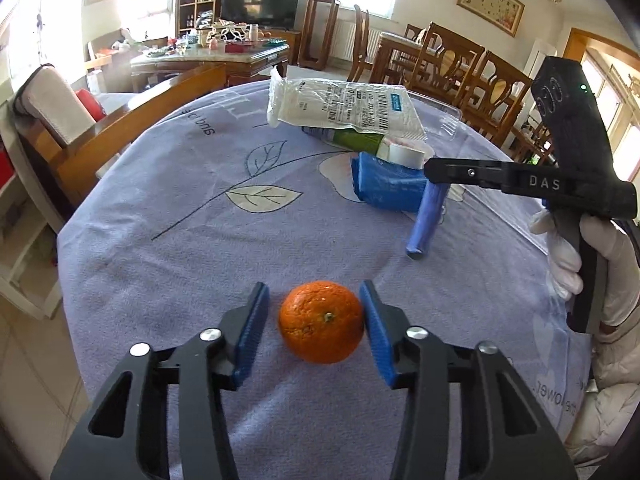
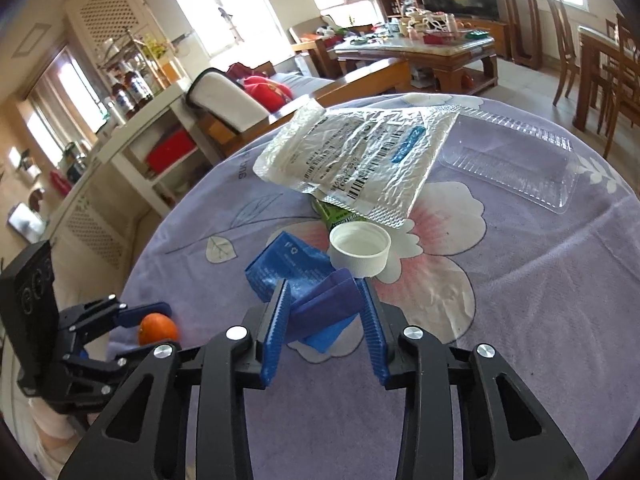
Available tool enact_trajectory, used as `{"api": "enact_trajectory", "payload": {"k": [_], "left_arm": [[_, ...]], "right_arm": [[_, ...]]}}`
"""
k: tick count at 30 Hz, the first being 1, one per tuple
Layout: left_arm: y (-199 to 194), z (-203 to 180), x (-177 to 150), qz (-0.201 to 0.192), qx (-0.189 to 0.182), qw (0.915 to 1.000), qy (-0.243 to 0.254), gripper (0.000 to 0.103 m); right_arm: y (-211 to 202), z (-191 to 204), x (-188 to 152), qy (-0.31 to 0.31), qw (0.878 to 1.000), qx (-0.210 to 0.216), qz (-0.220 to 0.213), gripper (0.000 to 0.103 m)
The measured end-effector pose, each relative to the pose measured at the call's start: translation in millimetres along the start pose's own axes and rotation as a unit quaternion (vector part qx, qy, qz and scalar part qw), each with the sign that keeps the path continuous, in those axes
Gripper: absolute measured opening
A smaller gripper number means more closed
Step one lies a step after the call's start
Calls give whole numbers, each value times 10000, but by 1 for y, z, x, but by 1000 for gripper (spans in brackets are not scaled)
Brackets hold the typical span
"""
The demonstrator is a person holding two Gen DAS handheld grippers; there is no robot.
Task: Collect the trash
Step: 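Grasp the orange with the left gripper while the right gripper grasps the blue toothpaste tube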
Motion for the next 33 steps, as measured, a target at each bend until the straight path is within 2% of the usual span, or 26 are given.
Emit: {"api": "enact_trajectory", "payload": {"k": [1, 6, 11, 17, 27, 33], "left_arm": [[0, 1, 0, -9, -67, 10000, 11, 39], [-3, -2, -1, -54, -19, 9999, 108, 37], [-12, -5, -1, -239, -70, 9996, 101, 36], [-25, -28, 6, -404, -157, 9987, 255, 37], [-25, -109, 29, -584, -473, 9940, 800, 37], [-13, -142, 43, -584, -558, 9927, 901, 37]], "right_arm": [[-2, 0, 0, -7, 10000, 38, -30, 14], [-9, 2, -1, -48, 9997, 180, -125, 7], [-26, 0, -6, -53, 9993, 246, -292, 6], [-53, -12, -14, -54, 9986, 237, -472, 5], [-118, -48, -40, -103, 9962, -81, -860, 5], [-130, -76, -52, 178, 9973, 152, -703, 5]]}}
Point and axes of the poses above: each gripper's, at about its wrist camera, not at the fingertips, and y roughly the way its jaws point, z to its left, x to its top, the point moved 4 cm from there along y, roughly the way its jaws point, and after that the axes turned 10 degrees about z, right-handed, at the moved point
